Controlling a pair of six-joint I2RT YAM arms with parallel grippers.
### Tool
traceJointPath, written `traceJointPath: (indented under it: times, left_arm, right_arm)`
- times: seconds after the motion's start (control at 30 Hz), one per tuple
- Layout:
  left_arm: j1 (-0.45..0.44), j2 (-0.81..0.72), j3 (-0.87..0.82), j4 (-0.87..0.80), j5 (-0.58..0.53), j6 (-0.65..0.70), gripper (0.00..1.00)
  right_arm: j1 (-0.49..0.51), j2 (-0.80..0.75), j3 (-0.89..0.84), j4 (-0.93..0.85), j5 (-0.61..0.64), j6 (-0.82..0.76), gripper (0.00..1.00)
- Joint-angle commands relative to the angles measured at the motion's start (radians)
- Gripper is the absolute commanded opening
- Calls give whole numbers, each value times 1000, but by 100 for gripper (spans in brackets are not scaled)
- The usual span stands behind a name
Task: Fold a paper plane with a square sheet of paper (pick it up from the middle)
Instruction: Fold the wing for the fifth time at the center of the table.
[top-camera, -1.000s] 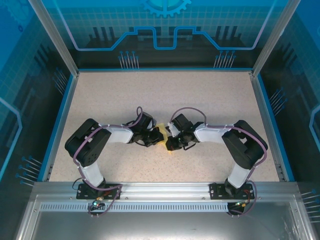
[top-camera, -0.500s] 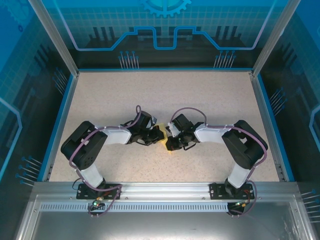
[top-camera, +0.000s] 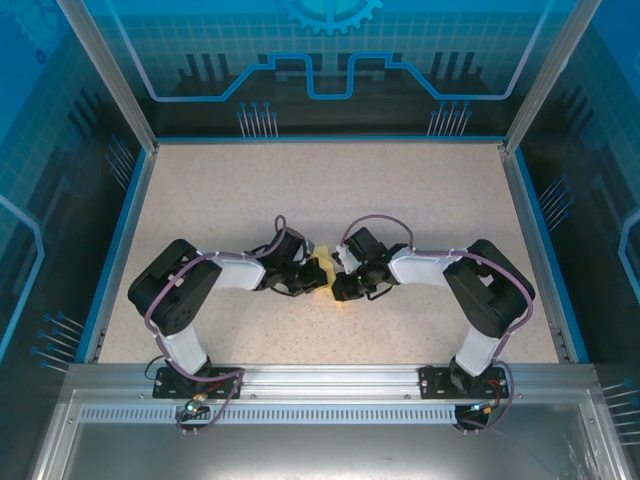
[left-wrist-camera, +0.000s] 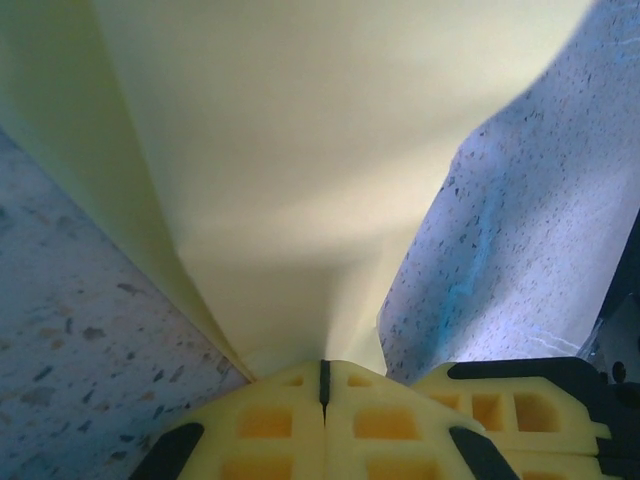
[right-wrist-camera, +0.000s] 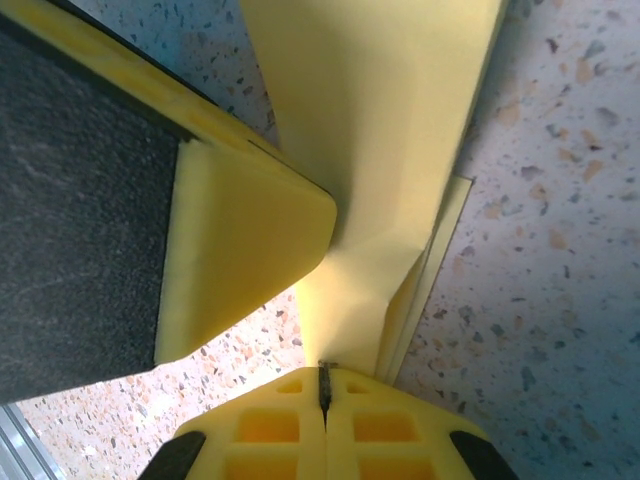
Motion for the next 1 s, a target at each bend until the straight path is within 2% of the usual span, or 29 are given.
traceJointPath:
  times: [0.0,0.2,0.57,0.97]
  left_arm:
    - [0,32,37,-107,-69,77,0]
    - [37,46,96,-175,-78,159,0]
    - [171,108,154,-171,18,255,0]
    - [276,194,259,-239,34,347,0]
  right_arm:
    - [-4,69,-19,-129,107,-16,3]
    - [-3,92,-12,-214,179,-24,3]
    - [-3,131,-11,-212,181,-13,3]
    - [-3,149,-5,-246,210,-23,3]
